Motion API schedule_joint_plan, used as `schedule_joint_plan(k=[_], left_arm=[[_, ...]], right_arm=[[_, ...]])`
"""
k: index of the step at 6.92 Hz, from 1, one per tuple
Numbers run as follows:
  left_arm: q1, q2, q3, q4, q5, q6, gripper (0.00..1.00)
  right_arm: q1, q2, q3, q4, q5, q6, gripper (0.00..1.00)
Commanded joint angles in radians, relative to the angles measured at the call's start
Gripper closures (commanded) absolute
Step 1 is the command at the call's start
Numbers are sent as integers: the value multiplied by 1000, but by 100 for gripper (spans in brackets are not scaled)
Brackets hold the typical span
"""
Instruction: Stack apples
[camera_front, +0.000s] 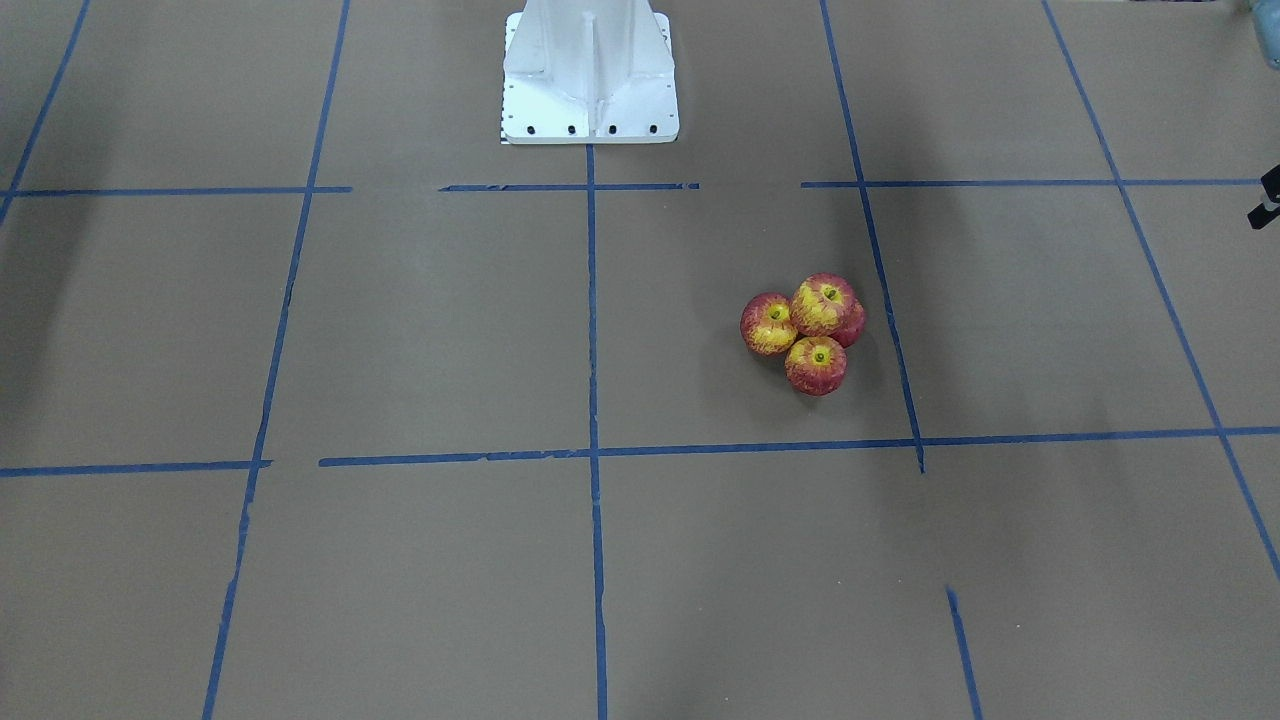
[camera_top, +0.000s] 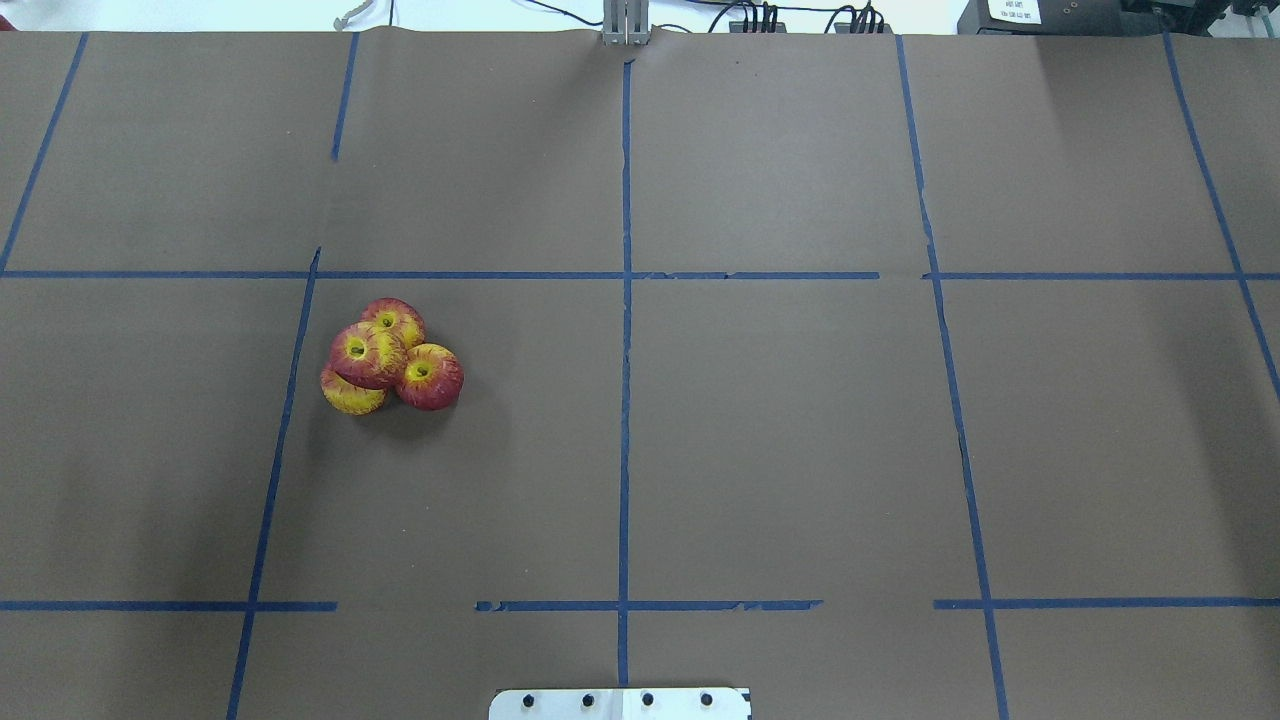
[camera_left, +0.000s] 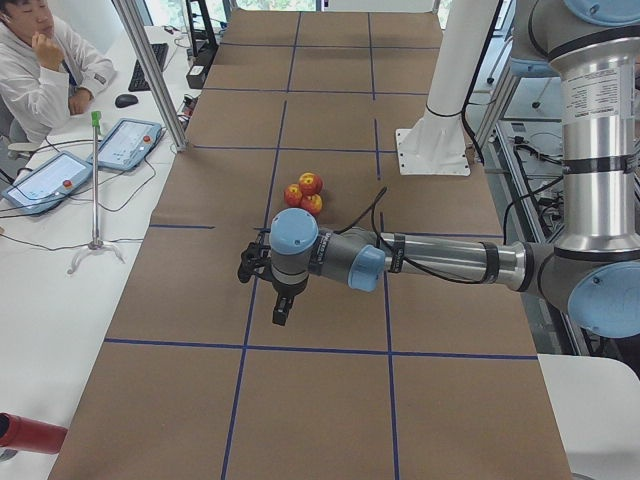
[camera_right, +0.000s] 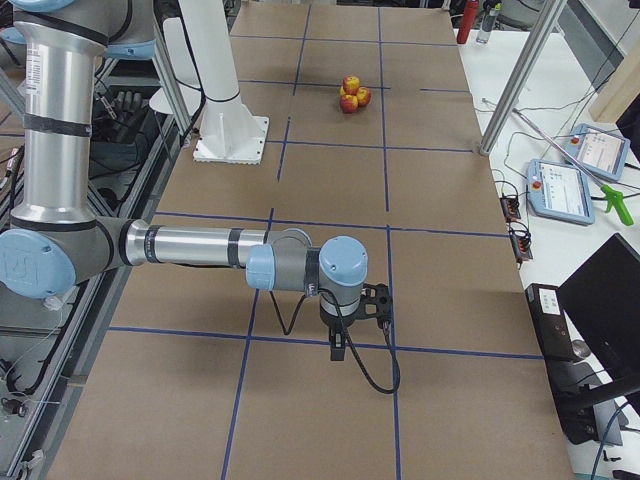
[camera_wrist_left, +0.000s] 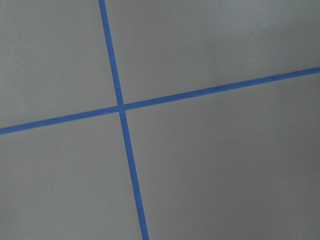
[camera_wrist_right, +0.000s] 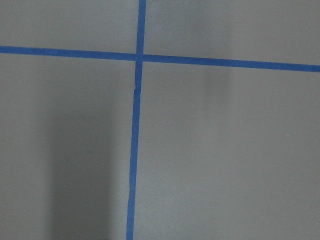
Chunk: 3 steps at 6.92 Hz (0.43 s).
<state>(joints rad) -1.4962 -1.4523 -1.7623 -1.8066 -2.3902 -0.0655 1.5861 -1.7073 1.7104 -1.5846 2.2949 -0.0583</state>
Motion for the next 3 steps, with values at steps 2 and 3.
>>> schedule_joint_plan(k=[2, 3], left_arm=[[-44, -14, 18, 7, 14, 3, 0], [-44, -10, 29, 10, 41, 3, 0]], right_arm=[[0, 0, 0, 0, 0, 0, 0], [0, 0, 0, 0, 0, 0, 0]])
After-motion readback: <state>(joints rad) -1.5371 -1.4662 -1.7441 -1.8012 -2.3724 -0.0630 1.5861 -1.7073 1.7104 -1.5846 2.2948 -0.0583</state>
